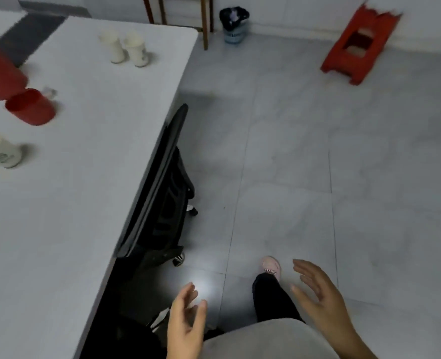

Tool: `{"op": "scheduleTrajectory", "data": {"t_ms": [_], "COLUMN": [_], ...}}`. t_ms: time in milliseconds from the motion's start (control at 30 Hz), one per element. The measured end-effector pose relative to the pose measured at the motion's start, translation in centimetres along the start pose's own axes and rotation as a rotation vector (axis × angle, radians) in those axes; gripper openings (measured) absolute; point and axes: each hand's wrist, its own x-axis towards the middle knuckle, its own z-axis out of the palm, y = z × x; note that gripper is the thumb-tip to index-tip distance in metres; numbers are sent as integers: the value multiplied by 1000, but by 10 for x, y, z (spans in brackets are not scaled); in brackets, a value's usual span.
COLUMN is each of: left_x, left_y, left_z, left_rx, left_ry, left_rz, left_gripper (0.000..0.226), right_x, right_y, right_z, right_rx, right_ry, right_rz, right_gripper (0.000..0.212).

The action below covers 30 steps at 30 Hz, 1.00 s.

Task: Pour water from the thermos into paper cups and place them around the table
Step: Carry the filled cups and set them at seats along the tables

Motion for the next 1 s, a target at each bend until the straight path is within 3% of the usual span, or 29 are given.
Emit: {"op": "scheduleTrajectory", "data": {"t_ms": [67, 133, 200, 267, 333, 433, 767, 1000], "left_x": [17, 41, 67, 85, 101, 123, 262, 421], "left_y": [4, 20, 44, 67, 90, 110, 149, 246], "left_z": [32, 72, 121, 172, 220, 275, 345, 400], "left_rx": [64, 90, 112, 116, 100, 64, 18, 13], "left_ry": [-14, -41, -118, -210, -265, -292, -113, -113], "left_rz": [3, 20, 90, 151, 187, 190, 85, 186], "left_gripper": [65, 70, 74, 57, 42, 42, 42, 41], "right_x": [4, 23, 55, 95, 138, 195, 367, 557], "right_y": [19, 36, 43, 41, 32, 10, 21, -62], "right_z": [-31, -61, -91, -120, -145, -177, -216, -208], "right_rx": [55, 91, 90, 119, 120, 125, 128, 99], "right_ry": [90, 195, 247, 257, 251, 210, 193, 116], "right_rz": [28, 73, 80, 65, -2, -62, -26, -129], "right_gripper": [44, 64, 54, 45, 42, 44, 58, 55]}}
